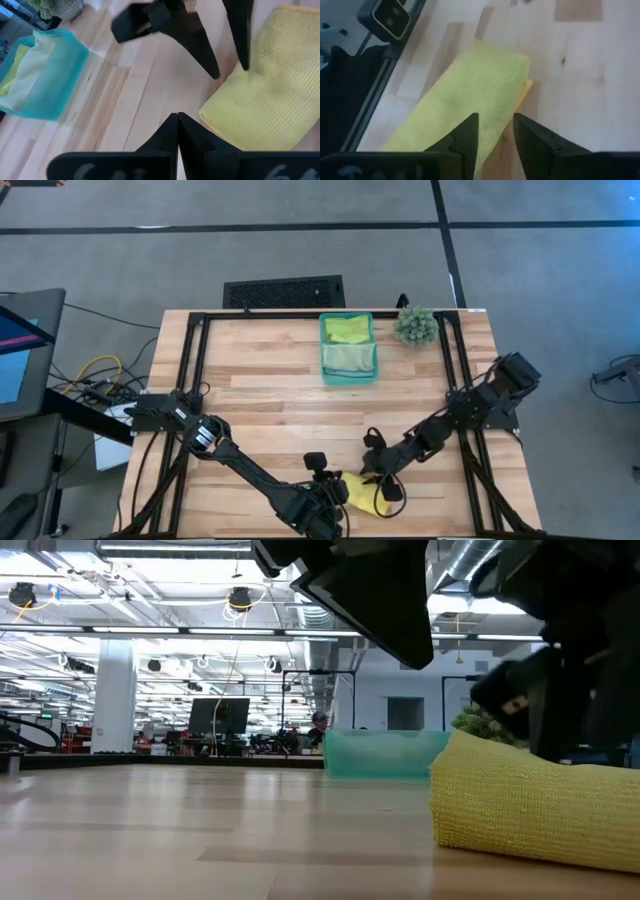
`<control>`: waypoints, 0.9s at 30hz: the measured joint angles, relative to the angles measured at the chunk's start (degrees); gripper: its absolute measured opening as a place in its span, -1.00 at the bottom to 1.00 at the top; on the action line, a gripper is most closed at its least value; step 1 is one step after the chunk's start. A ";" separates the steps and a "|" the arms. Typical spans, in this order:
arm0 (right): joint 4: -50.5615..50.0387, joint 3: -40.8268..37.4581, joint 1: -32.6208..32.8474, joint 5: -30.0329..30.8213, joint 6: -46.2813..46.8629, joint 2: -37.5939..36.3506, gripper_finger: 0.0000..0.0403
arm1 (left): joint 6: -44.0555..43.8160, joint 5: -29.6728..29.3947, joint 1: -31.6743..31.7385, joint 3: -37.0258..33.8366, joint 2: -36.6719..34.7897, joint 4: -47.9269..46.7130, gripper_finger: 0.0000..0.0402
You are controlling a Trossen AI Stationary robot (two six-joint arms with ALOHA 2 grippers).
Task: Fold microfiber towels
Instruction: Fold the yellow microfiber cloth
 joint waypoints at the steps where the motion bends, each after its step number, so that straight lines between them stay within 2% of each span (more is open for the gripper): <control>1: -1.64 0.44 0.01 0.42 -0.03 -0.81 -0.26 | 0.00 0.01 0.00 0.00 0.00 -0.01 -1.00; 5: -4.05 1.27 2.21 -0.29 0.54 -3.18 -0.34 | -0.68 3.14 0.02 0.00 0.00 0.04 -1.00; 8: -3.87 1.23 5.09 -7.57 -0.11 -3.02 -0.40 | -0.69 8.17 0.01 0.00 0.00 0.01 -1.00; 10: -3.53 1.27 6.91 -12.17 -1.64 -2.26 -0.43 | -1.09 8.76 0.00 0.00 0.00 0.09 -1.00; 12: -4.20 1.25 8.31 -14.31 -3.27 -1.45 -0.46 | -1.27 9.11 0.04 0.00 0.00 0.28 -1.00; 19: -13.93 1.25 7.08 -12.05 -8.34 -1.25 -0.56 | 3.01 14.83 0.15 0.00 0.02 5.84 -1.00; 22: -19.08 1.38 5.55 -10.10 -9.70 -1.43 -0.57 | 5.25 15.21 0.09 0.00 0.04 7.69 -1.00; 27: -30.89 1.22 3.55 1.46 -7.37 -6.32 -0.58 | 6.60 15.23 -0.13 0.00 0.05 9.09 -1.00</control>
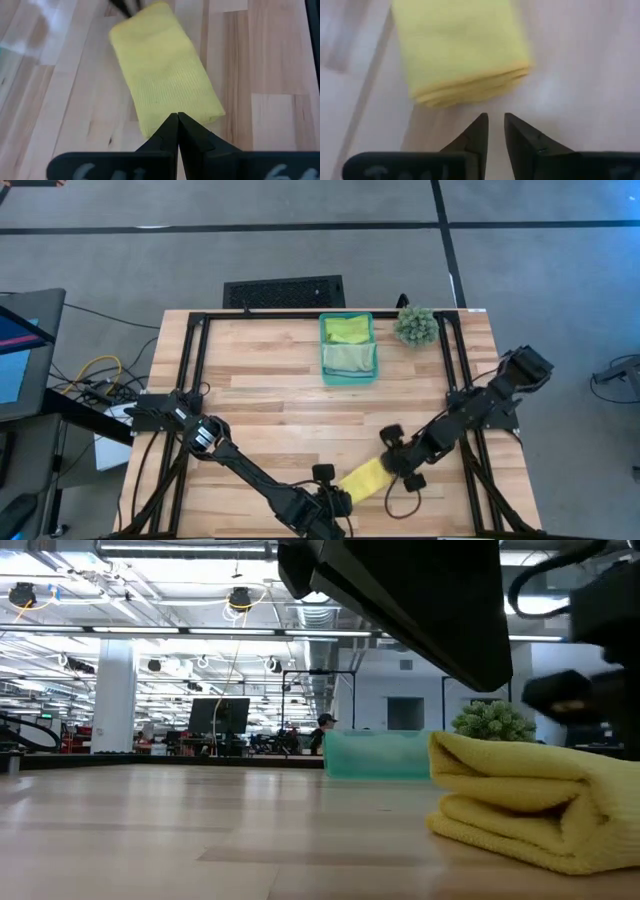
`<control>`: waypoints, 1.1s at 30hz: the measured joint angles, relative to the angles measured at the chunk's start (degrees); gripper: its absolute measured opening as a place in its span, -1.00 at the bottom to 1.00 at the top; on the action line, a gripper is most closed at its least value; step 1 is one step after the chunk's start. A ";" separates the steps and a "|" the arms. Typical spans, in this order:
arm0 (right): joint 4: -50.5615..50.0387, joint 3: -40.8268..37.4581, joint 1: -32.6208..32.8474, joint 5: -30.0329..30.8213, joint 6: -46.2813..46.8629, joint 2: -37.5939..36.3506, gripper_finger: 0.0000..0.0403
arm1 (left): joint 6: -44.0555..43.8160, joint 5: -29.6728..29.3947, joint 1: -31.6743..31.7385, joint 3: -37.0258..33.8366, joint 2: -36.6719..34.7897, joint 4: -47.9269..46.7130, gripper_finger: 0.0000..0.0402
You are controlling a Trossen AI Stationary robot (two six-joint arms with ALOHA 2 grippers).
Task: Fold microfiber towels
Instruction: Fold the yellow microfiber cloth, then put the yellow microfiber cloth into the green bin
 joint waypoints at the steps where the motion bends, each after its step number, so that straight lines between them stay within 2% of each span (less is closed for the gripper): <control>1: -2.41 -0.11 -0.03 2.33 0.86 -1.63 -0.58 | 0.05 0.00 0.00 0.00 0.01 -0.02 -1.00; 4: -6.13 0.06 0.43 6.86 3.43 -6.90 -0.58 | 0.11 0.00 -0.04 0.00 0.01 0.00 -1.00; 6: -6.47 -0.01 1.08 7.63 4.40 -9.75 -0.58 | 0.13 -0.02 -0.04 0.00 0.01 0.00 -1.00; 12: 7.30 0.01 0.95 7.01 -1.30 -12.01 -0.54 | 0.11 -0.04 0.07 0.00 0.01 0.02 -1.00; 16: 17.22 0.06 -1.83 1.16 -2.92 -6.86 -0.41 | 0.10 -0.04 0.06 0.00 0.01 0.00 -1.00; 20: 25.47 0.12 -4.49 -2.02 -2.90 0.75 -0.13 | 0.09 -0.09 -0.48 -0.02 0.03 -0.56 -1.00; 25: 22.04 2.87 -7.39 -2.04 -2.25 7.00 0.19 | 0.31 -0.09 -1.07 -0.02 0.03 -0.70 -1.00; 29: 21.46 4.04 -7.27 -5.27 -2.28 8.90 0.26 | 0.31 -0.15 -1.01 -0.02 0.03 -0.94 -1.00; 33: 20.91 4.34 -6.38 -7.22 -2.26 9.67 0.21 | 0.29 -0.25 -0.92 -0.02 0.03 -1.11 -1.00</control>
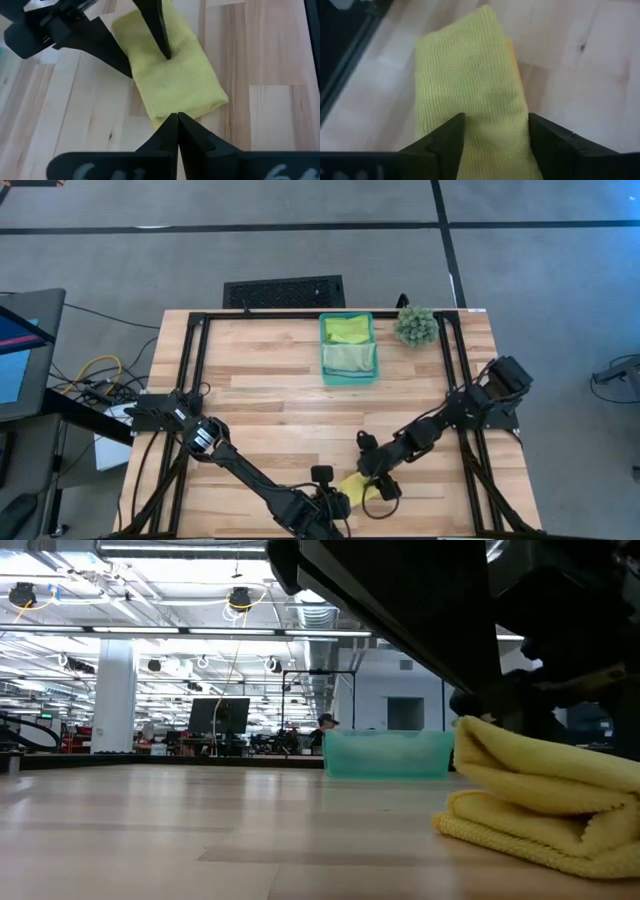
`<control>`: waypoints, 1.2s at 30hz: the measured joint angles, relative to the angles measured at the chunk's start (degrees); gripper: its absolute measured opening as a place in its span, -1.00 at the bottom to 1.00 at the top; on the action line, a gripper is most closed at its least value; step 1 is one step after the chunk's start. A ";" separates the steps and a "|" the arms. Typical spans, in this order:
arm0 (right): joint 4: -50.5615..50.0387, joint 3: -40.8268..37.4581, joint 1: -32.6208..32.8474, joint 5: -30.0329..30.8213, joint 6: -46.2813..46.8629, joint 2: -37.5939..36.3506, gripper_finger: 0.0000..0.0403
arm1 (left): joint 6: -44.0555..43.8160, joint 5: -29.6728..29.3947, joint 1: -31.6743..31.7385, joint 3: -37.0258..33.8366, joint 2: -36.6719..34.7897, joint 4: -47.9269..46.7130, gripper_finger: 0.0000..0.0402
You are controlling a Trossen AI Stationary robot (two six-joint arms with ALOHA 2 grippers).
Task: Fold microfiber towels
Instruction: Put the yellow microfiber cloth into the green bin
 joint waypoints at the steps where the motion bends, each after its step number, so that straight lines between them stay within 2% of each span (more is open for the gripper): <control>1: -0.02 0.00 0.26 0.57 -0.01 0.19 0.19 | -0.01 -0.01 -0.03 0.00 0.00 0.01 -1.00; 7: 0.29 0.36 1.12 2.43 -0.17 3.11 -0.09 | -0.01 -0.01 -0.04 0.00 0.00 -0.03 -1.00; 13: 0.15 0.39 1.17 2.21 -0.72 4.06 -0.60 | -0.05 -0.07 -0.04 0.00 0.02 -0.65 -1.00; 17: -0.47 0.24 1.17 2.28 -1.93 2.82 -0.90 | -1.15 -0.50 -1.08 0.00 0.01 -4.23 -1.00; 21: -3.30 -0.18 1.15 3.16 -2.03 0.02 -0.87 | -9.15 -4.76 -3.72 0.03 0.00 -13.45 -1.00; 25: -8.40 -0.24 1.75 11.30 -2.08 -4.22 -0.81 | -22.68 -9.03 -6.68 0.08 -0.28 -25.34 -1.00; 29: -13.48 -0.24 2.45 17.04 -2.08 -8.88 -0.90 | -33.58 -14.29 -9.43 0.09 -0.35 -33.73 -1.00; 32: -14.37 -0.22 2.98 18.92 -2.11 -12.82 -0.91 | -37.03 -17.05 -10.38 0.11 -0.42 -35.76 -1.00; 36: -16.64 -0.22 2.37 21.63 -3.68 -18.08 -0.88 | -36.70 -18.11 -10.09 0.13 -0.44 -35.51 -1.00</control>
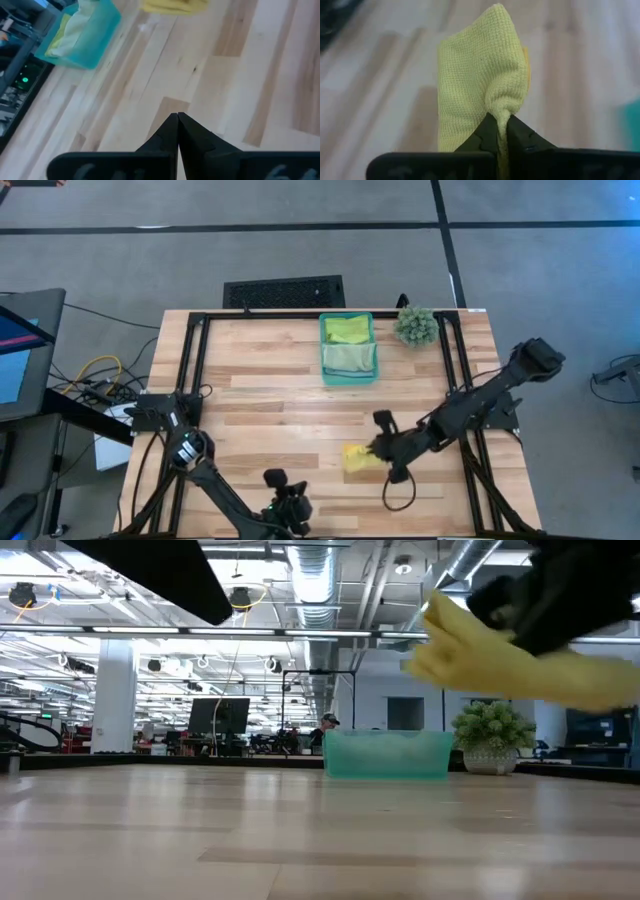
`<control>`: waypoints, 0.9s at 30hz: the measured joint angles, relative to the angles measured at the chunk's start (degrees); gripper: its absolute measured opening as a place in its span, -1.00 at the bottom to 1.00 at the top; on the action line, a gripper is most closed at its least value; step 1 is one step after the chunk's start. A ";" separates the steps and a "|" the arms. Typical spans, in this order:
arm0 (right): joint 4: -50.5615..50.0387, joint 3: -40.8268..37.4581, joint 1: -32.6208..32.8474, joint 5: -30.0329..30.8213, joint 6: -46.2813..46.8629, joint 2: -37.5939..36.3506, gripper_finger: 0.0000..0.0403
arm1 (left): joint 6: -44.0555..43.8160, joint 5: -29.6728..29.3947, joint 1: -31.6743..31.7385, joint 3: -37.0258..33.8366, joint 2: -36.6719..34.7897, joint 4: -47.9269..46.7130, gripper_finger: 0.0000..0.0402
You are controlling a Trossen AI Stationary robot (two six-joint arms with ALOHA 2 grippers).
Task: Fold microfiber towels
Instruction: Put the yellow microfiber cloth into the green bin
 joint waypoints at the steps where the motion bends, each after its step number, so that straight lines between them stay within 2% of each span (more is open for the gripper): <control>1: -0.32 0.02 -0.65 1.10 -0.92 -1.30 -0.87 | 0.12 0.02 0.21 0.00 0.00 0.09 -1.00; 4: -1.37 0.04 -4.41 4.47 -5.27 -5.20 -0.87 | 0.30 0.03 0.91 0.00 -0.02 0.36 -1.00; 6: -1.75 0.07 -9.24 5.00 -9.39 -7.69 -0.89 | 0.72 0.47 1.28 0.00 -0.02 0.58 -1.00; 12: 1.23 0.13 -30.80 4.42 -23.10 -10.19 -0.87 | 0.91 4.04 2.15 0.00 -0.02 0.55 -1.00; 15: 4.27 0.40 -42.78 -2.26 -29.78 -8.62 -0.86 | 0.99 4.27 2.11 0.00 -0.04 0.55 -1.00; 19: 4.88 3.18 -55.12 -17.34 -31.49 -3.16 -0.88 | 1.23 4.27 2.11 0.00 -0.04 0.53 -1.00; 22: 4.91 6.23 -59.65 -25.96 -32.41 2.29 -0.86 | 2.21 4.25 2.17 0.02 -0.07 0.53 -1.00; 27: 2.97 11.60 -61.58 -33.11 -33.33 11.06 -0.83 | 2.66 4.23 2.40 0.02 -0.07 0.51 -1.00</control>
